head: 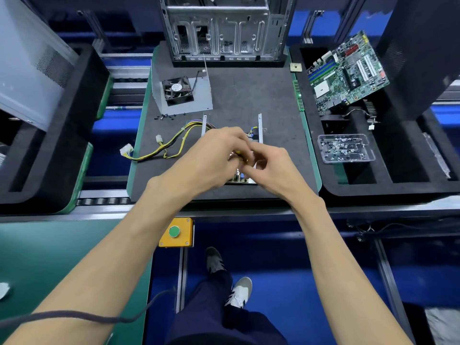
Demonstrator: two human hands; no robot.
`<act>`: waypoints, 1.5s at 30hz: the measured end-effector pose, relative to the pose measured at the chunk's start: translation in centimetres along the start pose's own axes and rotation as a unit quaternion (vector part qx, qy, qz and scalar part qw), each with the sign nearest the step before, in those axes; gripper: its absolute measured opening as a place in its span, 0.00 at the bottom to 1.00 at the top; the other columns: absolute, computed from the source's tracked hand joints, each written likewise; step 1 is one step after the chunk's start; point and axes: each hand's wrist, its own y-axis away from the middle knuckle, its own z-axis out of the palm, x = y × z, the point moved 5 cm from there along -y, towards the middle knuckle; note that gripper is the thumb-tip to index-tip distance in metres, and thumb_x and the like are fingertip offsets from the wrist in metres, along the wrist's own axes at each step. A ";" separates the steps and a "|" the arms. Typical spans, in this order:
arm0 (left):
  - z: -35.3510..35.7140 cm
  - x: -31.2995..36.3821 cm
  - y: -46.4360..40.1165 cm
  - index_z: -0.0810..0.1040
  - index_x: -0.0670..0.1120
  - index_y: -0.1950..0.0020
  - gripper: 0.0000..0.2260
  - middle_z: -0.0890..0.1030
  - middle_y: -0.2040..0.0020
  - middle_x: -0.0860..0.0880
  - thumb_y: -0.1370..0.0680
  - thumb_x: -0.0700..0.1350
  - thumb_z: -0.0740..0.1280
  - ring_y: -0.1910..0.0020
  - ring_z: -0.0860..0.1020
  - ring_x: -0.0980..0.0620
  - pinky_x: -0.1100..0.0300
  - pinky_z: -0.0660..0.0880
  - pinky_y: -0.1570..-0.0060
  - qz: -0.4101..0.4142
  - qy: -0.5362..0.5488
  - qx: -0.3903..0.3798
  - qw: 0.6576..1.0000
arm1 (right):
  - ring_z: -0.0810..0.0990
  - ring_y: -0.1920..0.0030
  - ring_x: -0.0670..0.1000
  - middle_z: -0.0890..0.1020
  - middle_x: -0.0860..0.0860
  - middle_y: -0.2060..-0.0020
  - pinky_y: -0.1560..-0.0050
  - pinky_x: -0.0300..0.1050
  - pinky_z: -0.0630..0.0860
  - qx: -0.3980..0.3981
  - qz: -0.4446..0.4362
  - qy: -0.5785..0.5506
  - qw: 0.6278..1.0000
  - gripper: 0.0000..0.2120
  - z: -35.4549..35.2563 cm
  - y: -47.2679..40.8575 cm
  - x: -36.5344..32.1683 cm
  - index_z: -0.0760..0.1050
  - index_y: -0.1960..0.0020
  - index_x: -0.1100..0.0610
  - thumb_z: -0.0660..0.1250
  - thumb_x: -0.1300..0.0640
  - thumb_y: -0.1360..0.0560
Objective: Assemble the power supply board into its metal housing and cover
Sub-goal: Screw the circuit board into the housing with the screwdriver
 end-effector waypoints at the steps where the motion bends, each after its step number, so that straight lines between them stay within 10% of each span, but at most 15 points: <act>1: -0.1 0.0 0.1 0.86 0.43 0.46 0.16 0.83 0.46 0.47 0.28 0.29 0.66 0.45 0.80 0.46 0.49 0.74 0.41 0.004 0.005 -0.004 1.000 | 0.69 0.71 0.45 0.79 0.43 0.69 0.64 0.37 0.68 0.001 -0.006 -0.002 1.000 0.06 0.0 0.0 0.0 0.76 0.57 0.38 0.70 0.49 0.28; 7: -0.2 -0.6 0.2 0.82 0.47 0.47 0.09 0.79 0.54 0.50 0.25 0.47 0.74 0.55 0.77 0.52 0.49 0.76 0.49 -0.042 -0.004 0.087 0.995 | 0.70 0.71 0.45 0.76 0.40 0.74 0.66 0.40 0.69 0.025 0.019 -0.009 0.999 0.11 -0.1 0.2 0.8 0.70 0.61 0.46 0.73 0.48 0.31; 12: 0.5 0.2 0.1 0.86 0.44 0.47 0.14 0.81 0.47 0.48 0.27 0.32 0.67 0.46 0.79 0.47 0.49 0.74 0.41 0.017 0.000 -0.007 1.000 | 0.69 0.70 0.46 0.77 0.43 0.72 0.64 0.40 0.70 0.013 0.002 -0.018 1.000 0.07 0.0 0.5 0.6 0.74 0.56 0.44 0.68 0.45 0.33; 17: 0.3 -0.8 0.3 0.82 0.46 0.47 0.11 0.78 0.53 0.49 0.27 0.47 0.76 0.56 0.76 0.52 0.51 0.75 0.49 -0.037 0.009 0.086 0.996 | 0.69 0.72 0.45 0.77 0.42 0.75 0.67 0.41 0.68 0.035 0.025 0.001 0.999 0.10 -0.3 0.4 1.2 0.68 0.62 0.45 0.70 0.50 0.33; 22: 0.5 -0.2 0.6 0.83 0.44 0.41 0.13 0.78 0.47 0.46 0.24 0.34 0.67 0.48 0.77 0.49 0.56 0.72 0.44 0.010 0.004 0.025 1.000 | 0.73 0.70 0.48 0.78 0.47 0.72 0.61 0.45 0.74 0.006 0.010 -0.007 1.000 0.08 -0.1 0.5 0.9 0.79 0.49 0.46 0.72 0.53 0.29; 28: 0.2 -0.3 0.7 0.82 0.45 0.47 0.07 0.78 0.54 0.48 0.24 0.45 0.73 0.57 0.76 0.51 0.52 0.75 0.50 -0.016 0.016 0.068 0.997 | 0.66 0.72 0.48 0.73 0.44 0.77 0.68 0.40 0.66 0.025 0.043 0.019 0.999 0.09 0.0 0.5 0.9 0.70 0.59 0.51 0.69 0.50 0.34; 32: 0.3 -0.1 0.6 0.83 0.45 0.41 0.13 0.77 0.47 0.46 0.23 0.36 0.66 0.50 0.77 0.48 0.50 0.74 0.46 0.021 -0.015 0.029 0.999 | 0.72 0.71 0.45 0.78 0.46 0.73 0.63 0.41 0.73 -0.005 0.012 0.001 1.000 0.10 0.1 0.8 0.6 0.76 0.53 0.38 0.71 0.53 0.29; 36: 0.2 0.1 1.0 0.82 0.48 0.47 0.09 0.78 0.55 0.49 0.24 0.51 0.73 0.60 0.75 0.53 0.52 0.76 0.52 -0.004 0.004 0.073 0.997 | 0.65 0.74 0.47 0.74 0.46 0.77 0.69 0.41 0.68 0.036 0.039 0.014 0.998 0.10 -0.2 0.6 1.2 0.66 0.63 0.48 0.66 0.46 0.37; 42: 0.4 0.2 0.8 0.85 0.44 0.43 0.17 0.80 0.47 0.46 0.25 0.30 0.63 0.47 0.78 0.45 0.49 0.74 0.44 0.029 -0.005 0.022 0.999 | 0.71 0.70 0.45 0.77 0.42 0.71 0.65 0.35 0.70 0.019 0.003 -0.017 1.000 0.07 0.3 0.7 1.0 0.75 0.57 0.39 0.70 0.42 0.33; 45: 0.4 -0.1 1.1 0.83 0.47 0.40 0.12 0.78 0.45 0.49 0.22 0.38 0.67 0.49 0.78 0.51 0.52 0.75 0.45 0.022 0.026 0.040 0.999 | 0.71 0.70 0.44 0.76 0.42 0.71 0.66 0.34 0.69 0.040 0.013 0.004 0.999 0.08 0.0 0.6 1.3 0.74 0.58 0.43 0.70 0.44 0.34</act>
